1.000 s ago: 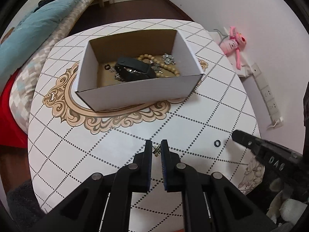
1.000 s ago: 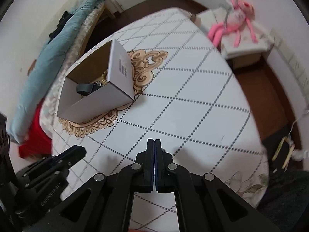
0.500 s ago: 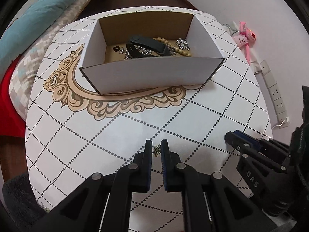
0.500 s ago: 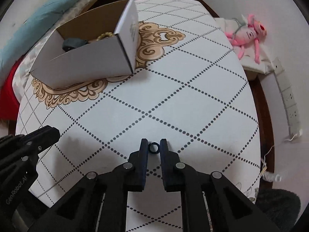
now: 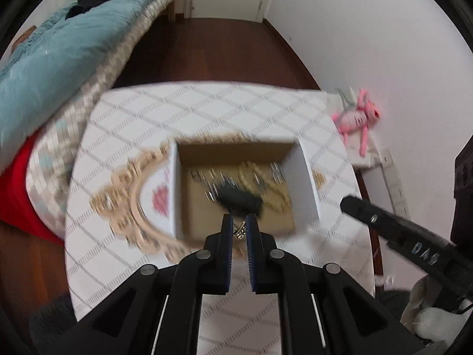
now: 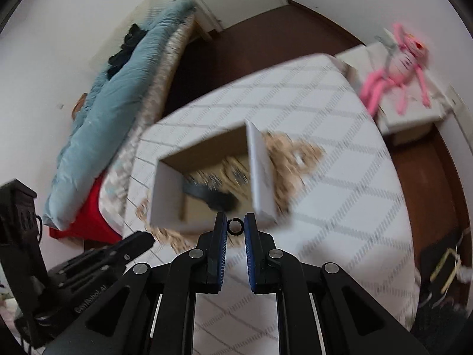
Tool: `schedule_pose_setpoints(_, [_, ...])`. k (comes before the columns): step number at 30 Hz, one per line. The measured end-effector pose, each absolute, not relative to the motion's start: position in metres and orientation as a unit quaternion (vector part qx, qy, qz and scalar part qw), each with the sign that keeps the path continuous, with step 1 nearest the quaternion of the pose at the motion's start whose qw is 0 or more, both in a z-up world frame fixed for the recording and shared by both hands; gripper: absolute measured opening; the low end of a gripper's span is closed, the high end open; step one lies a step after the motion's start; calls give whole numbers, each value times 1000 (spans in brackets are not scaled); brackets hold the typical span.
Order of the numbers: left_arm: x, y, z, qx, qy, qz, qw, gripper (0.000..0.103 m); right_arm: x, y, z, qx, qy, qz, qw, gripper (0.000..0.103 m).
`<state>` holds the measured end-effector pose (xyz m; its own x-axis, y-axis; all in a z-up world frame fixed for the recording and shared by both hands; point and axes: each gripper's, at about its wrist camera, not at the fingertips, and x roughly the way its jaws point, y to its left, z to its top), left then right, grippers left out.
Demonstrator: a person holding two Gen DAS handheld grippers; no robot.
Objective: Organize jewelry
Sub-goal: 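Carry the ring and earring over the box and open both tools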
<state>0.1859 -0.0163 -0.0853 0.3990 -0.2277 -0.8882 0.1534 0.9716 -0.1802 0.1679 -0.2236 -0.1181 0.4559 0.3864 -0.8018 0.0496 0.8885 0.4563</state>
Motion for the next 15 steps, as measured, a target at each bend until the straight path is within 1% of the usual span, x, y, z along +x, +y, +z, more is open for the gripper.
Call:
schedule_pose_setpoints(4, [222,-5,-92,-32,553,-97,827,8,216,-206,-126,175,542,104,816,12])
schedule_pose_setpoints(6, [238,-1,-102,-34,574,-83,814,9,232,-198,-134,158,558,99,808,13])
schedule_pose_setpoints(8, [250,1,-112,-30,585,-72,807,15,248,-191,-141,140,579,90,798,13])
schedule_pose_setpoints(10, [254,2,-116,-17,589,-57,806,35,254,-189,-142,129,583,84,798,24])
schedule_pose_setpoints(11, [255,4,-117,-11,587,-48,808,58,256,-190,-141,123,580,78,801,38])
schedule_pose_setpoints(12, [256,6,-117,-9,585,-45,810,72,256,-191,-139,120,578,79,803,46])
schedule_pose_setpoints(15, [252,10,-114,-6,576,-40,816,72,255,-192,-134,110,572,73,810,46])
